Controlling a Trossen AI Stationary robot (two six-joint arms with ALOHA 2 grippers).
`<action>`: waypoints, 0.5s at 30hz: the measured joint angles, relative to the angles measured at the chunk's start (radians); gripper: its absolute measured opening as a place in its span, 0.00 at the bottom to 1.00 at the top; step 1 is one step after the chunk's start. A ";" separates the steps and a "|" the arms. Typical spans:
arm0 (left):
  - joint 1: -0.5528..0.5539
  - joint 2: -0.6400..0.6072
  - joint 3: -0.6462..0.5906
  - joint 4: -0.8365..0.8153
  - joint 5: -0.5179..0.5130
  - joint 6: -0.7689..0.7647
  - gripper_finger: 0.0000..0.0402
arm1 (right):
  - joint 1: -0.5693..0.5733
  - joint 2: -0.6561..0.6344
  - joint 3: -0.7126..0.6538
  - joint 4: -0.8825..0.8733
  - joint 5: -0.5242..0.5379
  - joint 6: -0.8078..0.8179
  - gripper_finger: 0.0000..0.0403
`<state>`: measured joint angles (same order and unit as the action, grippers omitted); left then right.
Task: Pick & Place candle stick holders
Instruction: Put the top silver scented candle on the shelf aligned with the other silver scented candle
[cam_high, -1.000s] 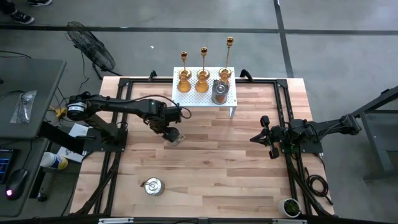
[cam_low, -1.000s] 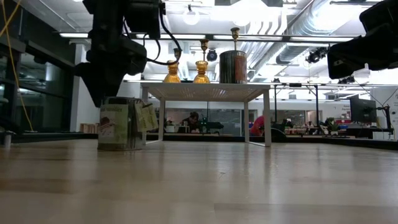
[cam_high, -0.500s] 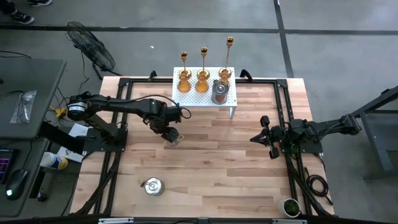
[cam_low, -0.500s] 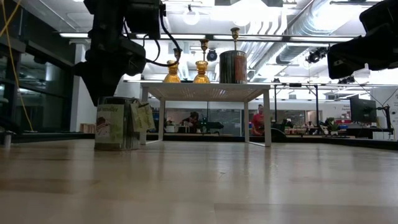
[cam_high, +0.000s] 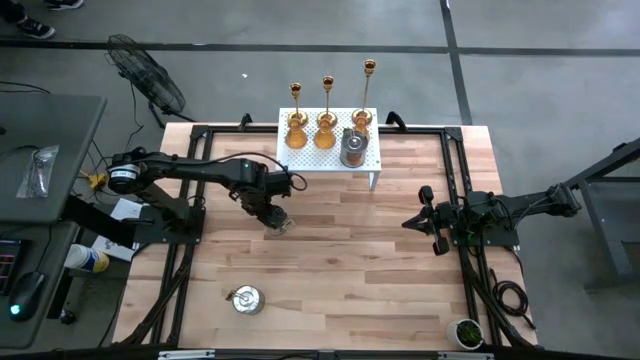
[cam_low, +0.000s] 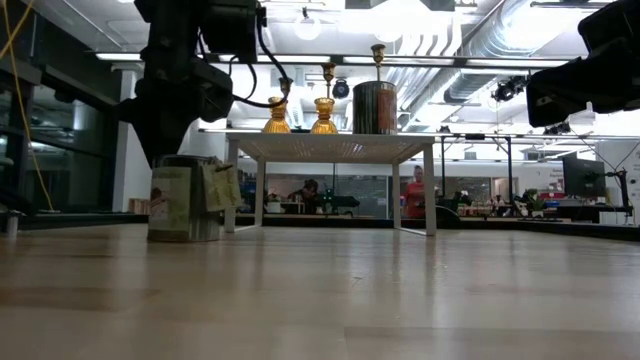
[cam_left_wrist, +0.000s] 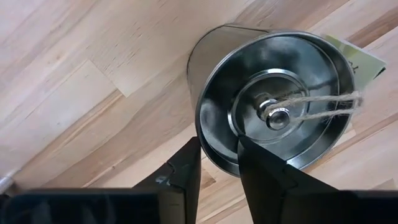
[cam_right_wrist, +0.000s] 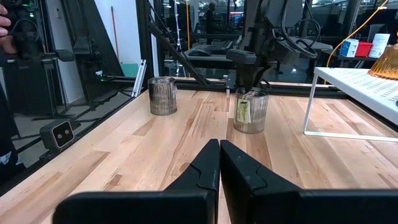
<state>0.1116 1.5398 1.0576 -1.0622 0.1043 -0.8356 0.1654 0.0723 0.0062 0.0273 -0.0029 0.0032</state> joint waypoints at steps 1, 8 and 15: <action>0.000 0.000 0.000 0.000 0.000 0.000 0.23 | 0.000 0.000 0.000 0.000 0.000 0.000 0.01; 0.000 0.000 0.000 -0.002 0.002 0.000 0.18 | 0.000 0.000 0.000 0.000 0.000 0.000 0.01; 0.000 0.000 0.000 -0.005 0.002 0.019 0.14 | 0.000 0.000 0.000 0.000 0.000 0.000 0.01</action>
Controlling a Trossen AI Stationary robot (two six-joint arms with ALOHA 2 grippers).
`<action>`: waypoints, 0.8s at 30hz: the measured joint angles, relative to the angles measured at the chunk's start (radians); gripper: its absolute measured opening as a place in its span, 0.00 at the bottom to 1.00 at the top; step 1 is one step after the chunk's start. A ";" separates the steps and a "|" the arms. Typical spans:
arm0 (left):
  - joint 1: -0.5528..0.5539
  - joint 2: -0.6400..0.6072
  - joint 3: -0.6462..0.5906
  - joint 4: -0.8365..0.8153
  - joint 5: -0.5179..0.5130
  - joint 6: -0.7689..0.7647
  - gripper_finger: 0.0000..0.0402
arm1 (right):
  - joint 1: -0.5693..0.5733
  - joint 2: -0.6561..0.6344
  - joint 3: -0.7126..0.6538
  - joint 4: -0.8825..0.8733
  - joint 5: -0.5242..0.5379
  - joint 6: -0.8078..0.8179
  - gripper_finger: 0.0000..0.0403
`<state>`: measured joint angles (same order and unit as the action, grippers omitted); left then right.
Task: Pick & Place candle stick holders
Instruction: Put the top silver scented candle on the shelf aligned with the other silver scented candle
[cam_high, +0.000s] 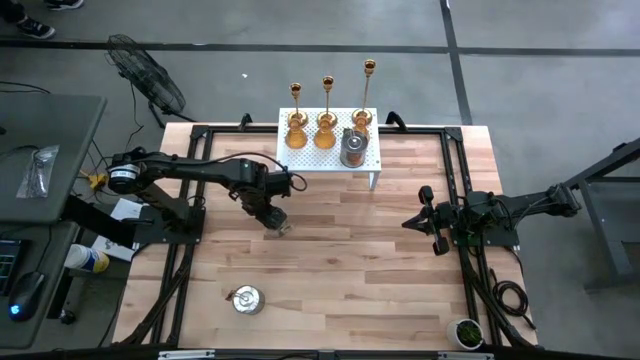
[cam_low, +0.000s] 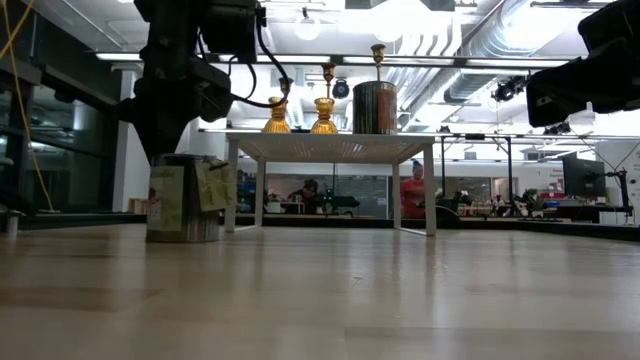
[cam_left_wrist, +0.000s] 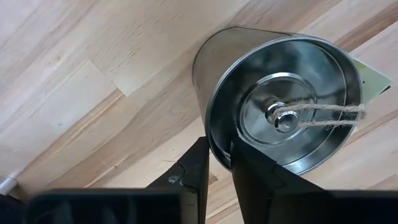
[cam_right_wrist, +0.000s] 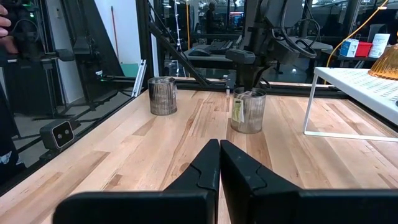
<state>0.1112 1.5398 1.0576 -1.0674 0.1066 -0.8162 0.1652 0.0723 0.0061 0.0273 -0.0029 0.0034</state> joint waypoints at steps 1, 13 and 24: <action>0.000 0.000 0.000 0.000 0.000 0.000 0.14 | 0.000 0.000 0.000 0.000 0.000 0.000 0.01; 0.000 0.000 0.000 -0.001 0.001 0.000 0.06 | 0.000 0.000 0.000 0.000 0.000 0.000 0.01; 0.000 -0.001 0.000 0.000 0.000 0.009 0.01 | 0.000 0.000 0.000 0.000 0.000 0.000 0.01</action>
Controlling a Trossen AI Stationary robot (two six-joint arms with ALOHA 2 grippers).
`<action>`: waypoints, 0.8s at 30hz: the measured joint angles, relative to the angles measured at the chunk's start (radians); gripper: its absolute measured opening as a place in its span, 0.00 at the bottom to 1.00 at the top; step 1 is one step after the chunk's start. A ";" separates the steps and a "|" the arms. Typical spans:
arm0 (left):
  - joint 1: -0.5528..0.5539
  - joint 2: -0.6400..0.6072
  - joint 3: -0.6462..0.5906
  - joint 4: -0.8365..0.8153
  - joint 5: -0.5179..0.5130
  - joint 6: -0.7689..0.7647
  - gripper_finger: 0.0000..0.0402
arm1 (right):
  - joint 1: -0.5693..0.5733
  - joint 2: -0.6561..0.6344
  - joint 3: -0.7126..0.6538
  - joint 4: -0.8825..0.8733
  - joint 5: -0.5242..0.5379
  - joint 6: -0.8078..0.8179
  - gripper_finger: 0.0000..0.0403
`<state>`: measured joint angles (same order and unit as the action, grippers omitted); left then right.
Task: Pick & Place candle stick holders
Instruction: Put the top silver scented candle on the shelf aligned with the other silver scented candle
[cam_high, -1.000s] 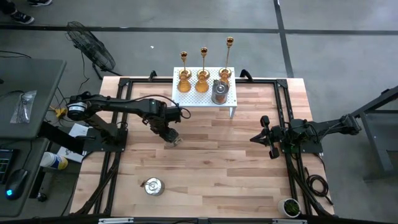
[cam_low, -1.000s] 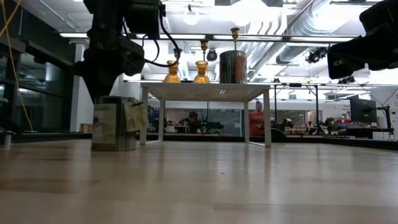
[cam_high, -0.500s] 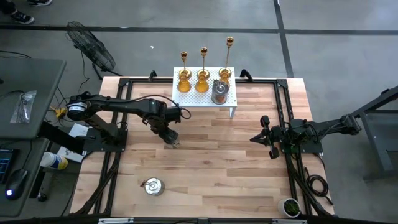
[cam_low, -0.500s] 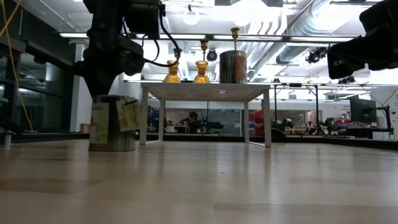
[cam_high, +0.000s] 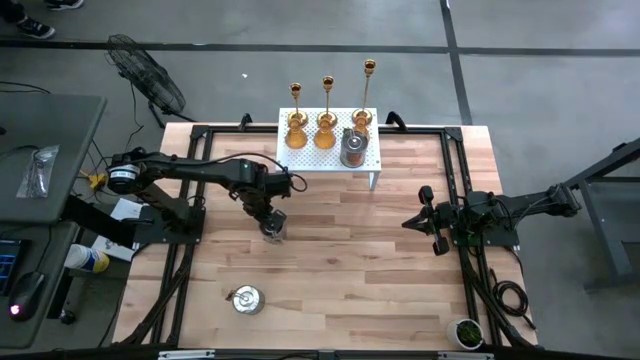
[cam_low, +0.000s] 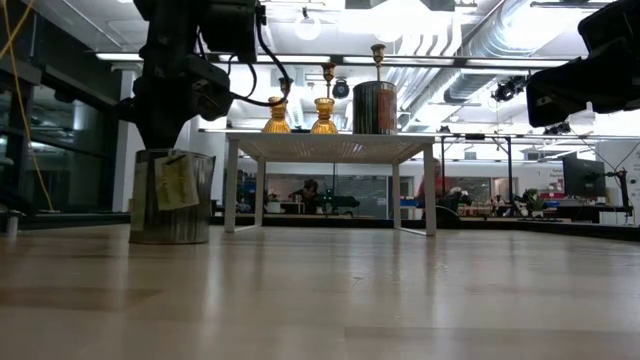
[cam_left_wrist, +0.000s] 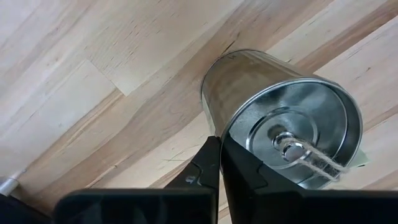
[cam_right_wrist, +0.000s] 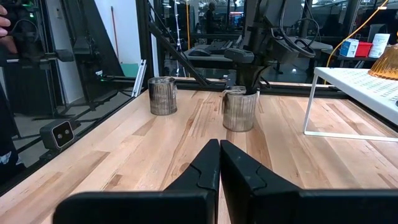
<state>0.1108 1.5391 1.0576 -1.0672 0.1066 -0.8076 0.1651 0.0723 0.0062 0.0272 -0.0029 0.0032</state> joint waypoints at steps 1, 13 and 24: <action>0.000 0.000 0.000 0.000 0.001 0.006 0.00 | 0.000 0.000 0.000 0.000 0.000 0.000 0.01; 0.000 0.002 0.014 -0.016 0.010 0.057 0.00 | 0.000 0.000 0.000 0.000 0.000 0.000 0.01; 0.000 0.009 0.098 -0.066 -0.009 0.086 0.00 | 0.000 0.000 0.000 0.000 0.000 0.000 0.01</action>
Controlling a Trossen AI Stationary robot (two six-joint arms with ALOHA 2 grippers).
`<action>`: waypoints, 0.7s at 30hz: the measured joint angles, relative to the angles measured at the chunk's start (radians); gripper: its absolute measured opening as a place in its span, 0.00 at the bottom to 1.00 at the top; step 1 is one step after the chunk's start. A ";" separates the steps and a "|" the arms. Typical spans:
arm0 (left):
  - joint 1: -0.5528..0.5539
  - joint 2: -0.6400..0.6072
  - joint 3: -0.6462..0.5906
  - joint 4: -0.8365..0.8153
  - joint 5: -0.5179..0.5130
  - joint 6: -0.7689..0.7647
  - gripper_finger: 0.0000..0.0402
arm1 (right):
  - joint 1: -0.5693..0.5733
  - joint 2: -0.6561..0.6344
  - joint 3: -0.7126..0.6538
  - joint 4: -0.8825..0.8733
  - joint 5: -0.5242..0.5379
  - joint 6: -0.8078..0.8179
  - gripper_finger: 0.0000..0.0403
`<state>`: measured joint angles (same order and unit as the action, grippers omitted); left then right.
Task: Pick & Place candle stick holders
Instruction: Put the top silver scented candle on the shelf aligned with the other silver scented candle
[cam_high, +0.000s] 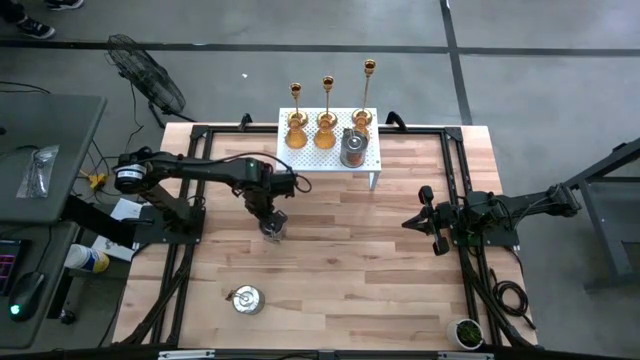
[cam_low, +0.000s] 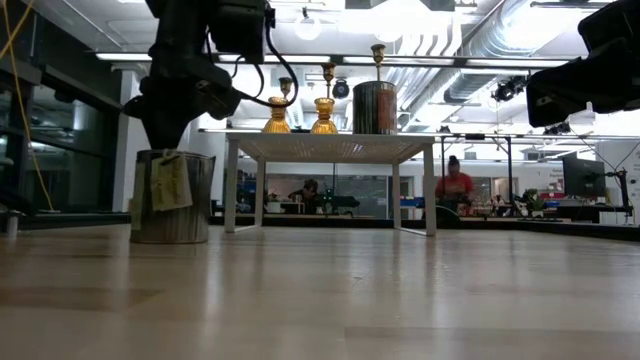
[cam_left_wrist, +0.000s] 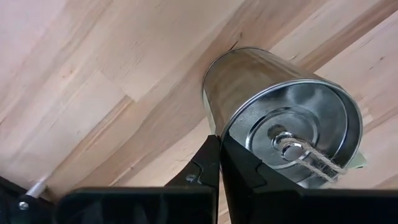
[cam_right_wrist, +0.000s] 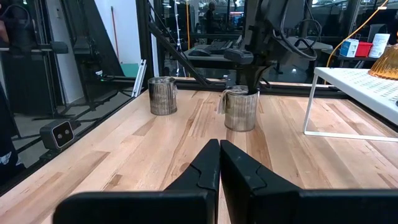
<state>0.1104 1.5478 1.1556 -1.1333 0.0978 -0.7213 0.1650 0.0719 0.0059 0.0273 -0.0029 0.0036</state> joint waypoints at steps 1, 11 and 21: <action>0.000 0.000 0.002 0.000 0.000 0.000 0.00 | 0.000 0.000 0.000 0.000 0.000 0.000 0.01; 0.000 -0.002 0.004 0.009 0.035 -0.007 0.00 | 0.000 0.000 0.000 0.000 0.000 0.000 0.01; 0.000 -0.004 0.099 -0.006 0.031 -0.016 0.00 | 0.000 0.000 0.000 0.000 0.000 0.000 0.01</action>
<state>0.1108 1.5436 1.2548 -1.1388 0.1292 -0.7372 0.1651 0.0719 0.0059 0.0273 -0.0029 0.0032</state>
